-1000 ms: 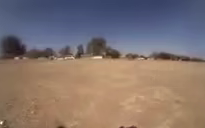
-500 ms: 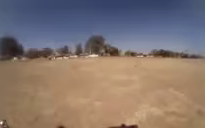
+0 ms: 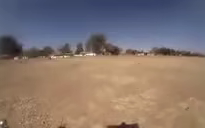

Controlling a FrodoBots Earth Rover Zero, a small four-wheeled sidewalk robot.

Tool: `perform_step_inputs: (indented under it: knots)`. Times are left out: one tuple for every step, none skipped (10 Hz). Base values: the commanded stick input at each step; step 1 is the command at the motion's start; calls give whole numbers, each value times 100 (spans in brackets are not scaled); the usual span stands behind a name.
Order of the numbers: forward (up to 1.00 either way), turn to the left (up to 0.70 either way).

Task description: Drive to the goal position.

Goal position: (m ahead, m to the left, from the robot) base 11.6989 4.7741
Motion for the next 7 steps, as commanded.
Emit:
perform_step_inputs:
  knots:
    - [100, 0]
    - [100, 0]
    - [100, 0]
    - [100, 0]
    - [100, 0]
    - [100, 0]
    - [100, 0]
